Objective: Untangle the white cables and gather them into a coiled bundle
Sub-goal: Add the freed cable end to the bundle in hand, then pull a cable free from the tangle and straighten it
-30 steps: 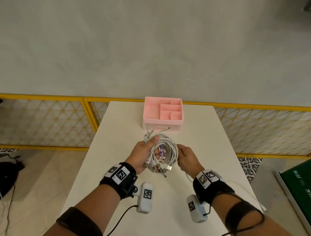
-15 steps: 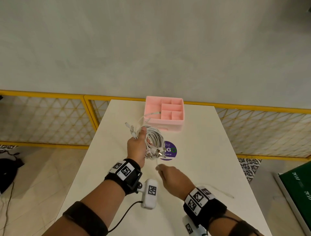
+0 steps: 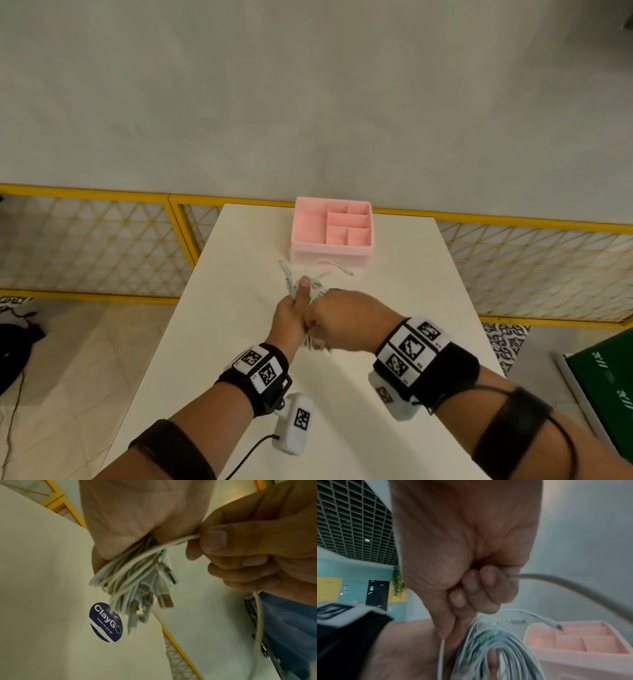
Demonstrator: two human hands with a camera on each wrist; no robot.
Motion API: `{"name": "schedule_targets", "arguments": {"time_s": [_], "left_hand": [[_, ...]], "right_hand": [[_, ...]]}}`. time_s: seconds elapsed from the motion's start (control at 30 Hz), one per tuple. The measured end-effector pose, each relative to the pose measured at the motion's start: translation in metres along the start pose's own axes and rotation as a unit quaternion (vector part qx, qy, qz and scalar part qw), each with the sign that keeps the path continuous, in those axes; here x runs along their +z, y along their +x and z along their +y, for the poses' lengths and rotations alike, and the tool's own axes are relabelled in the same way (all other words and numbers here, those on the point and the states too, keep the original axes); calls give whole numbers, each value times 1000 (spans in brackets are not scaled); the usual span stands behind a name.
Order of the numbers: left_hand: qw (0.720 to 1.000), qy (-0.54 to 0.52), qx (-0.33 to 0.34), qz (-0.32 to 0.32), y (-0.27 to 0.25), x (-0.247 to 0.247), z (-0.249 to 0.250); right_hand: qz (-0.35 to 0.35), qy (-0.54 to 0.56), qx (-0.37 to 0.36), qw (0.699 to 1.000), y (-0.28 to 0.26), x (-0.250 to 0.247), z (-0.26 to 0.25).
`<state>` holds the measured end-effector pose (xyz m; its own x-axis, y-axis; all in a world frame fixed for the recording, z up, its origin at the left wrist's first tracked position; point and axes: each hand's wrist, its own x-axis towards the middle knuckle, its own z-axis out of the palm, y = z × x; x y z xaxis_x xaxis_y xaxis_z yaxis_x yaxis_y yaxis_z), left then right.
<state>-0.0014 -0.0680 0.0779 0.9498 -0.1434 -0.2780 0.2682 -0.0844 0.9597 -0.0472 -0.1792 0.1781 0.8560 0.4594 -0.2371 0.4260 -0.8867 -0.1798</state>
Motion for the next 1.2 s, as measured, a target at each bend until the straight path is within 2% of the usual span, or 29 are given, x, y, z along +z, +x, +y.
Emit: {"name": "schedule_targets", "arguments": {"time_s": [0.1,0.2,0.3,0.4,0.53,0.67,0.73,0.8,0.97,1.03,1.07,1.1,1.17,1.2], "left_hand": [[995,-15,-55,-81,-6,4,-6],[985,-19,-50,-164,-15,7,-3],[979,27,-40,-199,-16,7,-4],[982,19,-18,-187,-16,1,-1],[984,-26,-8,-178,-13,-1,12],[984,-63,-47,-157,-10,2,18],[985,-61,-75,-144,-10,4,18],[988,-39,-87,-121,-9,3,16],[995,22,-85,-43,5,-4,2],[995,41,-91,-2,11,-9,0],[995,46,-92,14,14,-11,1],[994,46,-91,32,16,-13,3],[994,33,-87,64,21,-16,5],[993,26,-83,77,23,-17,6]], "right_hand": [[16,9,18,1000,7,-21,14],[41,67,30,996,13,-32,42],[67,142,62,986,13,-40,70],[66,210,95,971,8,-34,95],[84,272,125,950,4,1,116],[134,374,147,906,2,30,115],[138,427,172,877,-1,36,110],[134,450,182,864,-2,45,106],[136,451,202,859,-5,61,92],[142,395,211,883,-6,72,87],[168,326,218,904,-8,77,86],[214,270,219,913,-10,80,82],[333,253,157,895,-18,71,64],[350,271,110,890,-22,65,53]]}}
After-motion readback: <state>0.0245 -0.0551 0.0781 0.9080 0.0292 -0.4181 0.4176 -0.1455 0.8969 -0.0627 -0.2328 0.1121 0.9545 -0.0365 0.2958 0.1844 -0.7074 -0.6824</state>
